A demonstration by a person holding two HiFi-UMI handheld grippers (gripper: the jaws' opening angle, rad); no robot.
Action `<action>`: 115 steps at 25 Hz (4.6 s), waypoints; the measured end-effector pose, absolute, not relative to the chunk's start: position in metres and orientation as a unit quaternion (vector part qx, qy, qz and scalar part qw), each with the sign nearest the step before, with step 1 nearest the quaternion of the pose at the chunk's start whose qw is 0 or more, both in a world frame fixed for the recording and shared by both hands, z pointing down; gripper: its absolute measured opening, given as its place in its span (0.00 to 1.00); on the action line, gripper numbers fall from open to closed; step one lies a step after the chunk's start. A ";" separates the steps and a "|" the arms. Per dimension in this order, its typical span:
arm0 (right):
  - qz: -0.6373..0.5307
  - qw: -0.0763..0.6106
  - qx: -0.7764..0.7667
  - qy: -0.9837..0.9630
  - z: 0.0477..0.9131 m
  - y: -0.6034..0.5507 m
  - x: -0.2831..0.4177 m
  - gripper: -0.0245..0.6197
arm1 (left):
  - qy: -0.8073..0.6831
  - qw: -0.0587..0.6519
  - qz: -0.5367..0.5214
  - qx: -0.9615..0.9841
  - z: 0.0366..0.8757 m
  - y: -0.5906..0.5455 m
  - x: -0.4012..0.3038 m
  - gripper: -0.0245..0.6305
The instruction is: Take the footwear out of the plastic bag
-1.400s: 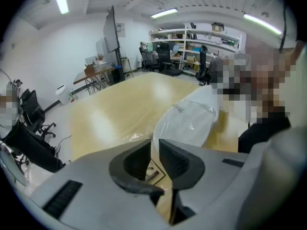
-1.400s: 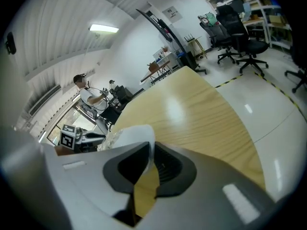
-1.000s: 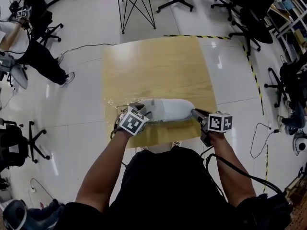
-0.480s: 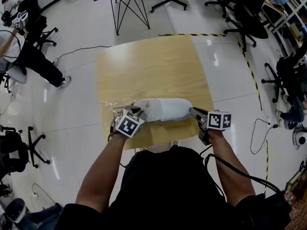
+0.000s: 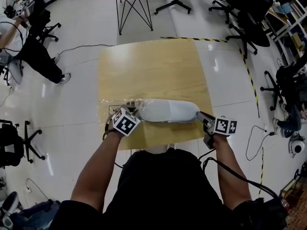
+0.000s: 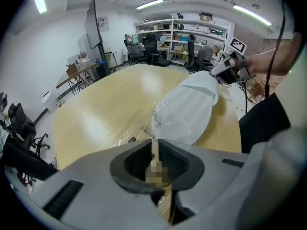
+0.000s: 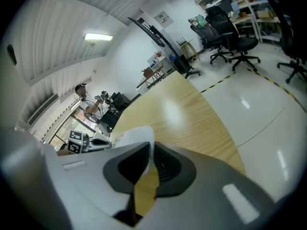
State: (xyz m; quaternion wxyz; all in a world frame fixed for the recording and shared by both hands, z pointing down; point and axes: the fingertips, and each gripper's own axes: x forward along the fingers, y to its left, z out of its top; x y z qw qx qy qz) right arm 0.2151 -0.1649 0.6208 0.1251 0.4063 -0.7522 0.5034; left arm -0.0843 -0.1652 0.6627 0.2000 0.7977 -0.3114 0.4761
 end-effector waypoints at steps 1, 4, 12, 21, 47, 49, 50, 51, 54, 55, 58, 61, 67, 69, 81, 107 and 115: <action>0.505 0.125 0.405 -0.752 0.620 -0.165 0.218 0.09 | -0.316 0.198 0.481 0.794 0.664 -0.168 -0.090 0.11; 0.511 0.124 0.405 -0.748 0.620 -0.160 0.229 0.09 | -0.332 0.204 0.491 0.780 0.668 -0.173 -0.111 0.10; 0.504 0.147 0.397 -0.753 0.623 -0.147 0.233 0.09 | -0.389 0.212 0.508 0.739 0.675 -0.185 -0.171 0.07; 0.500 0.172 0.375 -0.762 0.621 -0.138 0.228 0.09 | -0.446 0.222 0.499 0.709 0.669 -0.209 -0.207 0.06; 0.489 0.228 0.326 -0.776 0.633 -0.115 0.123 0.10 | -0.403 0.187 0.462 0.767 0.651 -0.274 -0.056 0.06; 0.485 0.239 0.330 -0.773 0.635 -0.116 0.117 0.10 | -0.394 0.187 0.462 0.772 0.652 -0.273 -0.043 0.06; 0.483 0.243 0.334 -0.772 0.636 -0.117 0.116 0.10 | -0.388 0.186 0.462 0.775 0.651 -0.273 -0.037 0.07; 0.482 0.246 0.337 -0.770 0.637 -0.118 0.116 0.10 | -0.383 0.183 0.463 0.778 0.651 -0.272 -0.033 0.07; 0.480 0.249 0.345 -0.767 0.638 -0.119 0.119 0.10 | -0.372 0.178 0.460 0.786 0.649 -0.272 -0.025 0.11; 0.478 0.250 0.347 -0.767 0.638 -0.119 0.120 0.10 | -0.369 0.180 0.453 0.791 0.647 -0.271 -0.022 0.13; 0.475 0.248 0.354 -0.766 0.636 -0.118 0.121 0.11 | -0.356 0.190 0.425 0.810 0.636 -0.270 -0.017 0.23; 0.471 0.254 0.360 -0.764 0.635 -0.118 0.122 0.11 | -0.350 0.187 0.395 0.829 0.620 -0.270 -0.016 0.26; 0.457 0.261 0.375 -0.763 0.634 -0.120 0.126 0.11 | -0.347 0.167 0.296 0.874 0.558 -0.264 -0.023 0.26; 0.452 0.268 0.379 -0.762 0.634 -0.119 0.126 0.12 | -0.352 0.170 0.272 0.879 0.541 -0.257 -0.034 0.22; 0.398 0.271 0.503 -0.718 0.618 -0.117 0.149 0.25 | -0.358 0.291 0.256 0.849 0.540 -0.123 -0.143 0.06; 0.305 0.094 0.336 -0.886 0.443 0.137 0.165 0.04 | -0.522 0.312 0.141 0.781 0.477 0.165 -0.109 0.05; 0.309 0.067 0.328 -0.890 0.438 0.181 0.167 0.04 | -0.480 0.282 0.187 0.809 0.467 0.210 -0.053 0.05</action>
